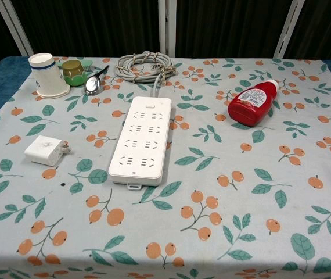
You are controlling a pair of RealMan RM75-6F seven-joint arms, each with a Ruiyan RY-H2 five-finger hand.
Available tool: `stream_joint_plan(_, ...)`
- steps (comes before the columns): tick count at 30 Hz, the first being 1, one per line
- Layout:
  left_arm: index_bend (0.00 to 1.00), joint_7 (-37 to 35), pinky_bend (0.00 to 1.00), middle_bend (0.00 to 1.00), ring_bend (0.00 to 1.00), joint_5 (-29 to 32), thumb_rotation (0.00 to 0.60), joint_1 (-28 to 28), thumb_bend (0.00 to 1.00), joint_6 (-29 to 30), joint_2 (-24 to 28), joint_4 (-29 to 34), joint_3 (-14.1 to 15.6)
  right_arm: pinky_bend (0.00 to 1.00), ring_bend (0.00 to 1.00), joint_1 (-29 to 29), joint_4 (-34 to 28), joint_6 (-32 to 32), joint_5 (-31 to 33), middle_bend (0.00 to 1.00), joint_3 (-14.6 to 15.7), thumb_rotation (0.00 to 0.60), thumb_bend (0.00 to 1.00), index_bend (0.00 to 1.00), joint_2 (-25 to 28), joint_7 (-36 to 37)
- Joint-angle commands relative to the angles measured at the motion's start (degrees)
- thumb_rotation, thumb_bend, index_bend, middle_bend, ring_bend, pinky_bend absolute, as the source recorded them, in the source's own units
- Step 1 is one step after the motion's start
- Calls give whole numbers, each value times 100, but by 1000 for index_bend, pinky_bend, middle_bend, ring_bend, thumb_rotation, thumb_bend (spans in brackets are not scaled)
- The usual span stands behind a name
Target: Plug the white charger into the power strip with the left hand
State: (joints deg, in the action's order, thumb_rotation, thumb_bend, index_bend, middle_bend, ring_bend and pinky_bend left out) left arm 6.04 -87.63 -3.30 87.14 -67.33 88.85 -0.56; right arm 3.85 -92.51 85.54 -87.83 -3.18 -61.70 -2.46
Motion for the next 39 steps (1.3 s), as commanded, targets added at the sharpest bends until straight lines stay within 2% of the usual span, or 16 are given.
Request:
stream_joint_plan(1,99,24,0,67,0,-16,600,15,9,2,-13,35,22,0,0,21,-16,-28,30,23,-20,600,94,0,20,-4)
stream_joint_plan(8,109,189,0,78,0,-171,600,-28,9,-5,-4,167,56,0,0,-1,-22,74,-24,23,-32,600,94,0,85,-20)
stream_joint_plan(13,114,400,0,103,0,-404,600,-290,11,-212,-23,368,5,0,0,-34,-123,256,-86,23,-89,600,94,0,202,-130)
stream_joint_plan(16,122,582,0,151,15,-661,600,-596,15,-514,-96,528,-15,0,0,-41,-213,316,-96,23,-123,600,94,0,286,-195)
stream_joint_plan(20,122,684,0,153,19,-847,600,-1119,19,-1195,-234,673,-49,0,0,-47,-335,373,-132,23,-149,600,94,0,432,-323)
stream_joint_plan(28,110,569,0,161,19,-396,600,-1797,18,-2358,-823,305,-137,0,0,-67,-355,358,-76,23,-148,600,93,0,475,-252)
stream_joint_plan(34,108,481,0,179,19,-229,600,-1969,18,-2578,-1133,12,-115,0,0,-51,-295,277,-28,23,-133,600,94,0,439,-220)
stream_joint_plan(39,107,524,0,232,19,-69,600,-2060,19,-2699,-1234,-42,-100,0,0,-35,-272,250,-18,23,-138,600,94,0,424,-191)
